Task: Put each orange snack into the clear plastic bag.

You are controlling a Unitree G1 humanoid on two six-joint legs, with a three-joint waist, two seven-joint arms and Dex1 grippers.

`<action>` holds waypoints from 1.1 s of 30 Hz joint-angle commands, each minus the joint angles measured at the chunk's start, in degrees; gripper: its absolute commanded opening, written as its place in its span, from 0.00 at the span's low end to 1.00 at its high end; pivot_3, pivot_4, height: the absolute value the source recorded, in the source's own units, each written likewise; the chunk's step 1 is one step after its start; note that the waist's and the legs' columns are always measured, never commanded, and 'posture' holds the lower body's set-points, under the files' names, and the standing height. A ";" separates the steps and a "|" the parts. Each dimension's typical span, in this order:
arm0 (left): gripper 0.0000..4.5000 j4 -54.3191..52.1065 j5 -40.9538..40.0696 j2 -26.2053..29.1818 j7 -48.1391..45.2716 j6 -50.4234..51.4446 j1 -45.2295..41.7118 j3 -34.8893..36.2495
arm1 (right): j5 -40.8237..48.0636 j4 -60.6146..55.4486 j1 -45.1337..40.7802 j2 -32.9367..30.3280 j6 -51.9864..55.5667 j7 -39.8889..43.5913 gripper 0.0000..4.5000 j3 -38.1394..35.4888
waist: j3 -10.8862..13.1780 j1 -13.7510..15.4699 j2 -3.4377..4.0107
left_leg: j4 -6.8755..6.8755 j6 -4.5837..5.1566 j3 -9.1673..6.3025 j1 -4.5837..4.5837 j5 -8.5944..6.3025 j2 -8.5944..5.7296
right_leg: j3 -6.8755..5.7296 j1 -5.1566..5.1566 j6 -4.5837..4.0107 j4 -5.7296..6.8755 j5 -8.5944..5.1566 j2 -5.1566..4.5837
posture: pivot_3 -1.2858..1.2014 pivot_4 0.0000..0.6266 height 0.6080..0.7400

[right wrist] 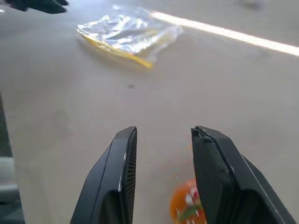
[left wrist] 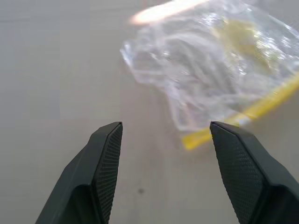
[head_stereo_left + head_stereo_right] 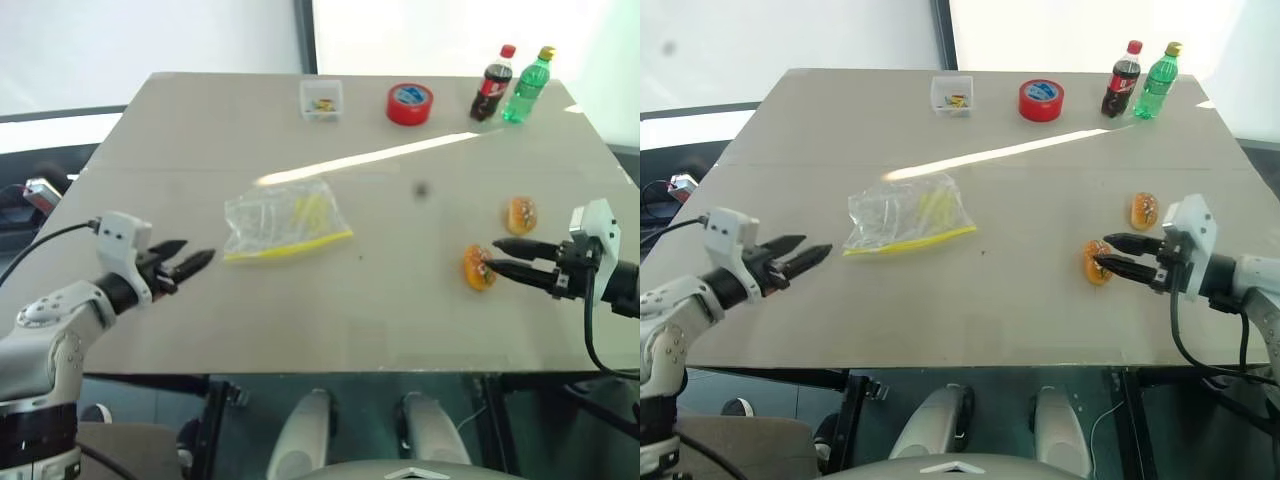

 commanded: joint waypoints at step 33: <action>0.71 20.54 5.63 -6.95 -13.45 10.89 -21.55 -21.82 | -1.52 -3.64 -4.31 1.67 -0.94 -5.82 0.42 5.47 | -0.08 -0.01 0.05 | 0.03 0.00 0.01 0.03 0.01 -0.08 | -0.02 0.01 0.01 0.12 0.01 -0.03 | 0.52 0.24 1.00</action>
